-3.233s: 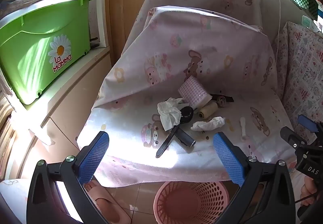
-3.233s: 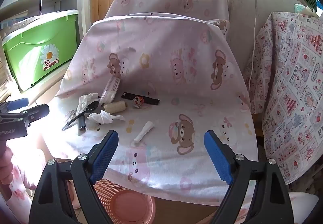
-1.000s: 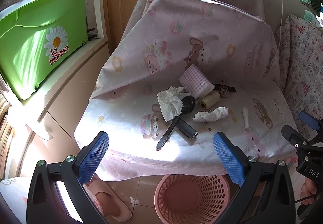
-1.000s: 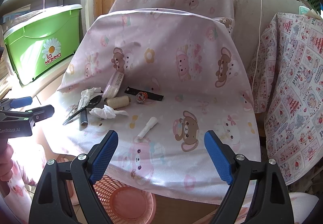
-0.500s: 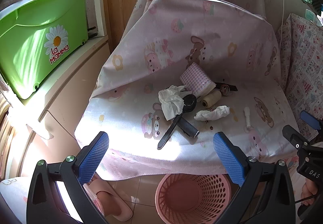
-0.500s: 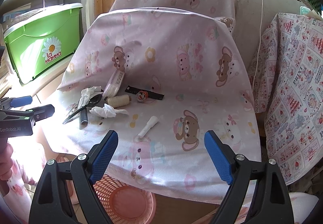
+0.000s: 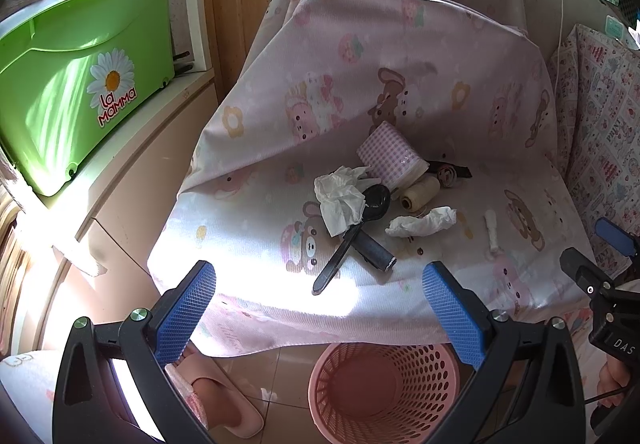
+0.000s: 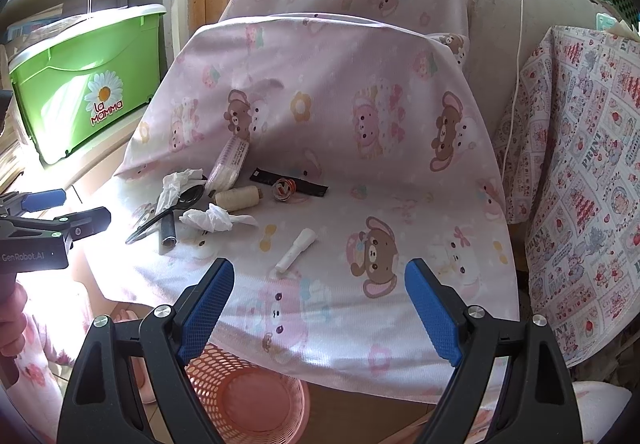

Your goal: Collect trash

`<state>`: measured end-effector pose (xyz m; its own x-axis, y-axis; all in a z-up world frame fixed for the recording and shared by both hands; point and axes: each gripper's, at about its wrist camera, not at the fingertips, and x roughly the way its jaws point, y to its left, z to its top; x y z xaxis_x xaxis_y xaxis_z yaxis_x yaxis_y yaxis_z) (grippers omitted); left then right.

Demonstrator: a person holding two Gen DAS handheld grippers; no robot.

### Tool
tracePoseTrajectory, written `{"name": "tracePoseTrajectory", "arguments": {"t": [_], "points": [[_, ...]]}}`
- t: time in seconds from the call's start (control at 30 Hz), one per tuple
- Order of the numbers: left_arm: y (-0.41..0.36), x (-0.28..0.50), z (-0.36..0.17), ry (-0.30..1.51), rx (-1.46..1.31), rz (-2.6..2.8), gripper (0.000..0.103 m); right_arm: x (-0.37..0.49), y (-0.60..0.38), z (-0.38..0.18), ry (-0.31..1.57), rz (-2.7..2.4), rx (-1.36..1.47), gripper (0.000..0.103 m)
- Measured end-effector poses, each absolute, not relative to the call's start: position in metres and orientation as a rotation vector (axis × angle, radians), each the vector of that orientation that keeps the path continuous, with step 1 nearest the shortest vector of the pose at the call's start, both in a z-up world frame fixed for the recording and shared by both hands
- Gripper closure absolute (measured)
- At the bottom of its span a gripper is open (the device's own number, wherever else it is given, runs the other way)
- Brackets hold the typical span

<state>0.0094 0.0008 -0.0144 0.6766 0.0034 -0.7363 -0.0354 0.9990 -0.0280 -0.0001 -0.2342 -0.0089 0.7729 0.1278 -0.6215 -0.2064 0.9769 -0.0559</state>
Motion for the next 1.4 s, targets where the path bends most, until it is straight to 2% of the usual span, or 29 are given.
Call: {"name": "tracePoseTrajectory", "arguments": {"t": [0.83,0.93,1.0,1.07,1.17,1.27,1.4], "points": [[0.012,0.023,-0.028,0.85,-0.076,0.02,0.002,0.011,-0.231,-0.026,0.732,0.152,-0.082,0.014],[0.007,0.031,-0.037,0.873,-0.052,-0.016,0.012,0.016,-0.231,-0.034,0.752,0.133,-0.07,0.014],[-0.002,0.036,-0.044,0.884,-0.005,-0.042,0.027,0.022,-0.23,-0.039,0.756,0.123,-0.058,0.014],[-0.011,0.042,-0.05,0.897,0.031,-0.073,0.036,0.028,-0.229,-0.042,0.751,0.15,-0.038,0.014],[-0.018,0.053,-0.058,0.901,0.052,-0.078,0.042,0.038,-0.226,-0.046,0.738,0.173,-0.033,0.014],[-0.018,0.063,-0.064,0.904,0.049,-0.066,0.053,0.049,-0.221,-0.049,0.738,0.129,-0.066,0.014],[-0.01,0.07,-0.068,0.885,0.016,-0.054,0.056,0.062,-0.222,-0.053,0.762,0.134,-0.011,0.016]]}}
